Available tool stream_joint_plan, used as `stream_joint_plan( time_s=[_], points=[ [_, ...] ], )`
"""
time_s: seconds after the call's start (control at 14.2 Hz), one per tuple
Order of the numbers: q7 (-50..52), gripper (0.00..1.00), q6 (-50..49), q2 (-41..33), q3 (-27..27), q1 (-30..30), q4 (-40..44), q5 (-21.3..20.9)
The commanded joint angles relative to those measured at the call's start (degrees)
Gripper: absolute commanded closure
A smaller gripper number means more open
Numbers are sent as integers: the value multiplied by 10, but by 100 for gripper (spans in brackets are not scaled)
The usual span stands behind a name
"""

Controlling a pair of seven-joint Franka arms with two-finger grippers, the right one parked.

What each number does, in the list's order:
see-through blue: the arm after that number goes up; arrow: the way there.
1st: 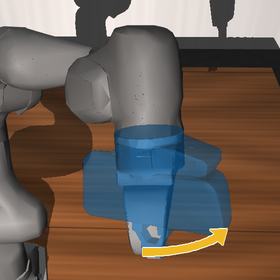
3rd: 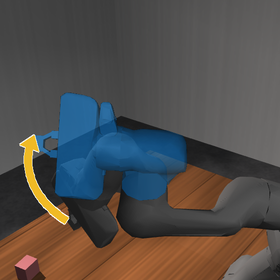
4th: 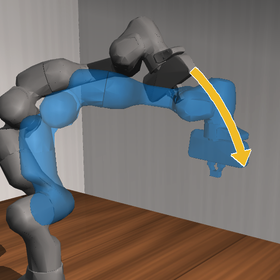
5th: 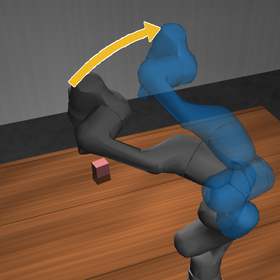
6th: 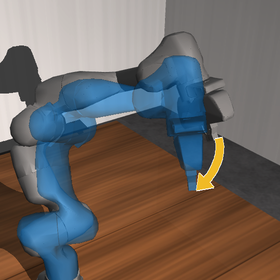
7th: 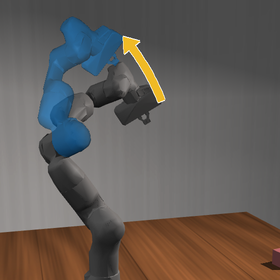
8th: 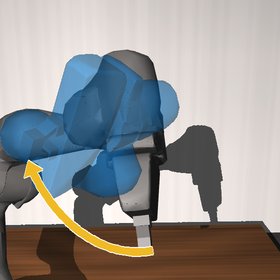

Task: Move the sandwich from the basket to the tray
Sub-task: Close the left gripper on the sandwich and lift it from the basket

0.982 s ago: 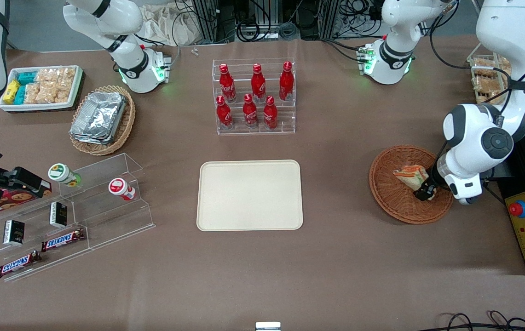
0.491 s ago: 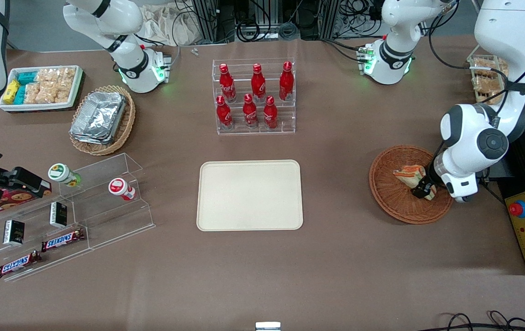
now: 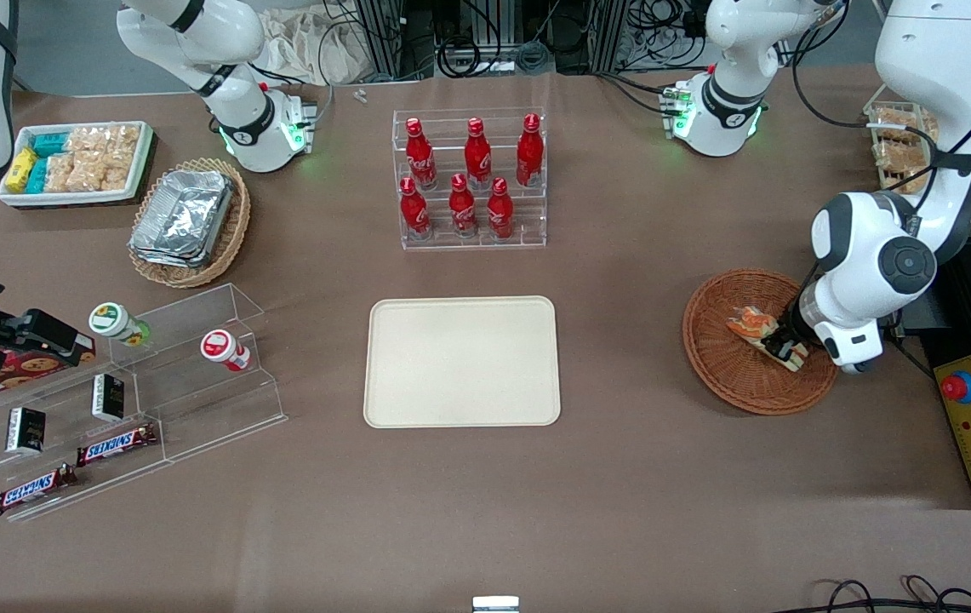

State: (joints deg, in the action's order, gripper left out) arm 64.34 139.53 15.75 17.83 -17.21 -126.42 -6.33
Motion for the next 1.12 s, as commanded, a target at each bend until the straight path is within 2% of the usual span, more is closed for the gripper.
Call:
stream_joint_plan(
  time_s=[0.0,0.42,0.63,0.91,1.05],
  points=[
    [30,100,-5,-27,5,5,6,-3],
    [16,100,-262,-25,56,4,200,-4],
    [-73,100,-390,-22,106,4,300,-1],
    [-129,100,-404,-11,216,6,314,10],
    [-194,100,-382,45,276,18,319,4]
  ],
)
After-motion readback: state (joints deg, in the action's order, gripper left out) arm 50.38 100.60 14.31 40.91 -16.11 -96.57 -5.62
